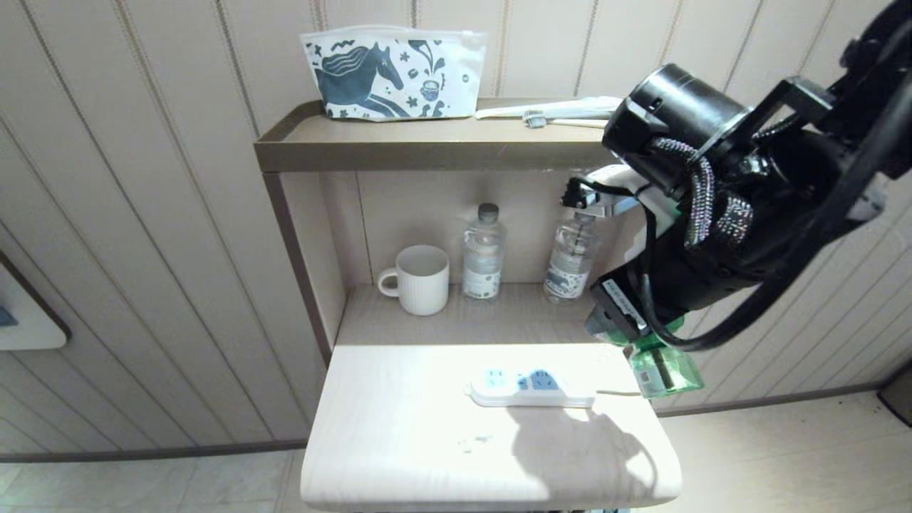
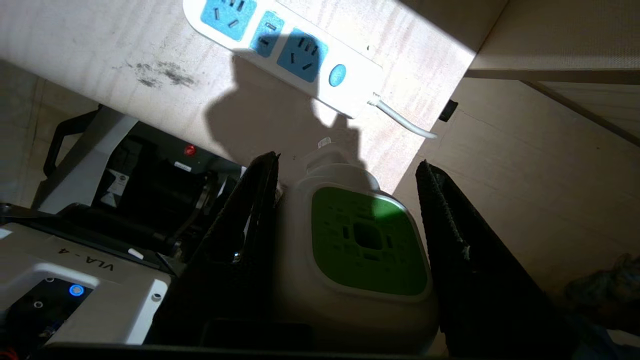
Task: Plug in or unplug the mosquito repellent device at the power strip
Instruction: Insert the plug into the socket
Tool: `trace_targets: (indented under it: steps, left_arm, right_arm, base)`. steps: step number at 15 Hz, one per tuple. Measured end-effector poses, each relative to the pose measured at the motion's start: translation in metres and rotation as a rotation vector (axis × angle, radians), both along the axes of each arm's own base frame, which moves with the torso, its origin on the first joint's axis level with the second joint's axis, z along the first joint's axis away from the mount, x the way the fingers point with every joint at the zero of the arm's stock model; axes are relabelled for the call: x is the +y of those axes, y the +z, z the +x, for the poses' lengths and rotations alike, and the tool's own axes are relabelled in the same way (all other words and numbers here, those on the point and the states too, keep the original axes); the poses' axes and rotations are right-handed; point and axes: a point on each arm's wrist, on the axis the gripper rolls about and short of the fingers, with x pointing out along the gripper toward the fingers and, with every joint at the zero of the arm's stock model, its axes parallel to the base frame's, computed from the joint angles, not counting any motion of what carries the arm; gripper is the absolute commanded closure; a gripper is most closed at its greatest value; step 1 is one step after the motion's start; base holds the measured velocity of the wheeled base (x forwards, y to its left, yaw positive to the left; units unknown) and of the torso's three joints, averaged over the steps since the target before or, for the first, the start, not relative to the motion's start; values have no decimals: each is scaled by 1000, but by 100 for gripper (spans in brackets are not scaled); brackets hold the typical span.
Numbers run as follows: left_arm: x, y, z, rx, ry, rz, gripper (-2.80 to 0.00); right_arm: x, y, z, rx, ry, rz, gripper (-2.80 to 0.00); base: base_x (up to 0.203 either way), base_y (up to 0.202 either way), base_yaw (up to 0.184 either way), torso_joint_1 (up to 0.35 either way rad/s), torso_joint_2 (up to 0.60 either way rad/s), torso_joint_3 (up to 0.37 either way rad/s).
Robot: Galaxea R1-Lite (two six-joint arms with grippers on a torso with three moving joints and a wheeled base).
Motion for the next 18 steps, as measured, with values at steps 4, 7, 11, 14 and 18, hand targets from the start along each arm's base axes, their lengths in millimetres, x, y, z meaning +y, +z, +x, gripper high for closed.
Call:
trace_targets:
  steps: [4, 7, 11, 14, 18]
  left_arm:
    - [0, 0, 0, 0, 0, 0, 0]
    - [0, 0, 0, 1, 0, 0, 0]
    - [0, 0, 0, 0, 0, 0, 0]
    - [0, 0, 0, 0, 0, 0, 0]
    - [0, 0, 0, 0, 0, 0, 0]
  right_arm:
    - [0, -9, 10, 71, 16, 25, 0]
    - [0, -21, 24, 98, 46, -19, 0]
    - [8, -49, 51, 138, 103, -101, 0]
    - [16, -65, 67, 131, 184, -152, 0]
    - [25, -85, 83, 138, 247, -188, 0]
  base:
    - [0, 0, 0, 150, -323, -175]
    - [0, 0, 0, 24, -34, -19]
    - [0, 0, 0, 0, 0, 0]
    - [0, 0, 0, 0, 0, 0]
    - [0, 0, 0, 0, 0, 0]
